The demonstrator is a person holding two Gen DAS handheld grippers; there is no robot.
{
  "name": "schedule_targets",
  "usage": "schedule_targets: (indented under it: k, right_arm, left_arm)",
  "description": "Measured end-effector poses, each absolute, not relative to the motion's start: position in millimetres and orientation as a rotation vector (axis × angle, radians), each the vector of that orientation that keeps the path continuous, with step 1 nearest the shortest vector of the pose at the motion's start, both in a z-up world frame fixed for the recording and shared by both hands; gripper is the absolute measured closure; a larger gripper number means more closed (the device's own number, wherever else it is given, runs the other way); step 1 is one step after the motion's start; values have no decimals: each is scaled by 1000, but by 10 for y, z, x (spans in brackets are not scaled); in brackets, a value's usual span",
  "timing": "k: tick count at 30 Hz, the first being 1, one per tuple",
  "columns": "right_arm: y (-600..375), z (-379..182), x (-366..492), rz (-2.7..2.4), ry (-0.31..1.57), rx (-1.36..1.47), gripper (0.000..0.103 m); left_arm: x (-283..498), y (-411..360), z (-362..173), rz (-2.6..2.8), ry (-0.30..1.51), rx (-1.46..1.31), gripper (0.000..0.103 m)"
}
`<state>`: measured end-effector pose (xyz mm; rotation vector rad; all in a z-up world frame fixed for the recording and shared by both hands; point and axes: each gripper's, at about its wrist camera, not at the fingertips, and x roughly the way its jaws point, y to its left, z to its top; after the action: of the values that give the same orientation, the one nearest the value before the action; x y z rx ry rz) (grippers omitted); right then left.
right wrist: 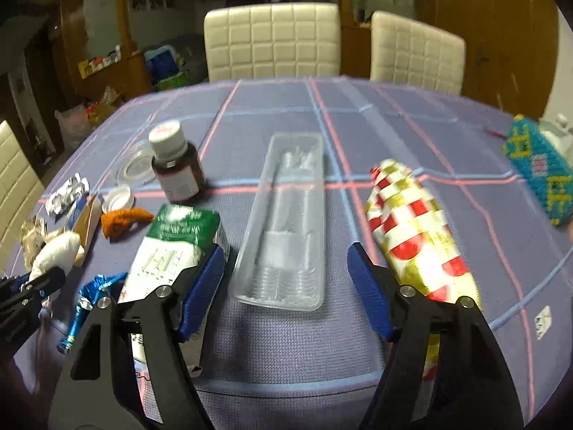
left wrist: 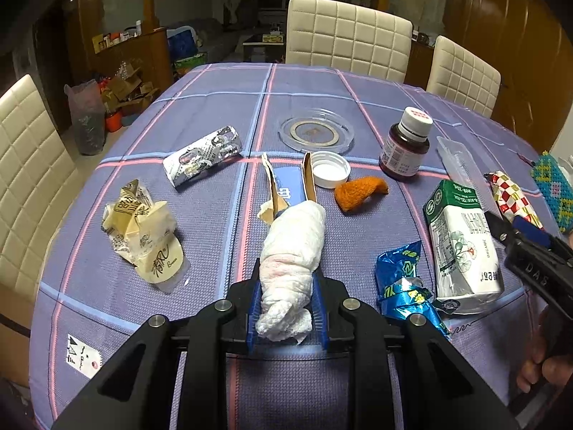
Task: Collect trash
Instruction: 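Lift the tissue with the left gripper while the right gripper grasps the clear plastic tray, then carry the tissue and tray with both grippers over the clear bin on the chair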
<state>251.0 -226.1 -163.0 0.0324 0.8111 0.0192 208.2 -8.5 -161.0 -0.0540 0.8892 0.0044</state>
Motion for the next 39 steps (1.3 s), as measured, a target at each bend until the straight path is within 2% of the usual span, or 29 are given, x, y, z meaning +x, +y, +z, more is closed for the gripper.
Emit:
schedule_targets:
  k: [3, 5, 7, 9, 12, 25, 39]
  right_arm:
    - [-2239, -1706, 2581, 30, 849, 42, 26]
    - [-2235, -1738, 2634, 36, 876, 50, 27]
    - [-2253, -1758, 2653, 53, 885, 73, 32]
    - [-2253, -1754, 2636, 75, 880, 89, 48]
    - [-2188, -1712, 2575, 61, 866, 53, 52]
    - [-1795, -1198, 1937, 120, 729, -35, 53]
    - [-917, -904, 1462, 292, 673, -130, 53]
  left_arm:
    - [2092, -98, -1621, 2, 891, -49, 79]
    - [2096, -106, -1629, 3, 891, -44, 79]
    - [2099, -107, -1635, 3, 892, -46, 79]
    - [2105, -104, -1641, 6, 894, -48, 79]
    - [2088, -91, -1626, 2, 893, -56, 79]
    - [1652, 51, -1294, 7, 789, -62, 79]
    - [1036, 656, -938, 113, 655, -66, 79]
